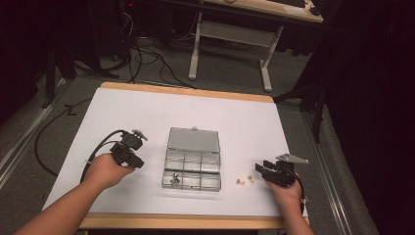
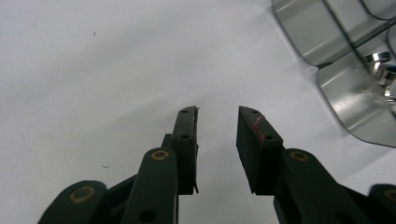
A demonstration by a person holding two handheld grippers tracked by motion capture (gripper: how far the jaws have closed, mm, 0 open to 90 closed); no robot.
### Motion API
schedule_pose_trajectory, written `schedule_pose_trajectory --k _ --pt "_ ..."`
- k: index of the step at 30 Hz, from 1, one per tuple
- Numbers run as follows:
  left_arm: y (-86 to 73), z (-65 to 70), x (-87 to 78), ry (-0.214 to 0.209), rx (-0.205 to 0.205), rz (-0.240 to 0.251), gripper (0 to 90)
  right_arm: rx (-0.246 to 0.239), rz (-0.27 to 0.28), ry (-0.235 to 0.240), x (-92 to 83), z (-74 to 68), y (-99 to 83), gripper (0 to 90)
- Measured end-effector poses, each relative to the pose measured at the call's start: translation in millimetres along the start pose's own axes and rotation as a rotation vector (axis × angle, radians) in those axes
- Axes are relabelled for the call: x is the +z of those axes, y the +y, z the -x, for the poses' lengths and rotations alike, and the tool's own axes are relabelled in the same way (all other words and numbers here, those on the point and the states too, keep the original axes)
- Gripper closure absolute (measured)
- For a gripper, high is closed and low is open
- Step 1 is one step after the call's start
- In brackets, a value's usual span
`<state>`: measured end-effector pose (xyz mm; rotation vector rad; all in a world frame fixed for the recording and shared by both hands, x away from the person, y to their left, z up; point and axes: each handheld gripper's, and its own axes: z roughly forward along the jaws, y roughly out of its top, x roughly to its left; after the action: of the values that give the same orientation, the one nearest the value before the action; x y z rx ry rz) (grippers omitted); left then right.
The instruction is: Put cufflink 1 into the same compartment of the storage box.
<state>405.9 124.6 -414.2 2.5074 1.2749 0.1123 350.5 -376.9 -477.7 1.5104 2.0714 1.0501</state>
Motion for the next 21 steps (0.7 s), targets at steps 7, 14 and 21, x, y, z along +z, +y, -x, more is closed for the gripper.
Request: schedule_pose_trajectory --k 7,14,21 --pt "-14.6 -20.1 9.2 0.007 -0.049 0.008 69.1 0.004 -0.006 -0.004 0.6 0.3 0.2 53.3" --pt "-31.4 -28.4 17.4 0.025 -0.065 0.043 66.8 0.003 -0.004 -0.003 0.4 0.2 0.1 53.3" --pt "-48.9 -27.9 24.2 0.061 -0.045 0.188 66.5 0.007 0.008 -0.001 -0.8 0.9 -0.1 53.2"
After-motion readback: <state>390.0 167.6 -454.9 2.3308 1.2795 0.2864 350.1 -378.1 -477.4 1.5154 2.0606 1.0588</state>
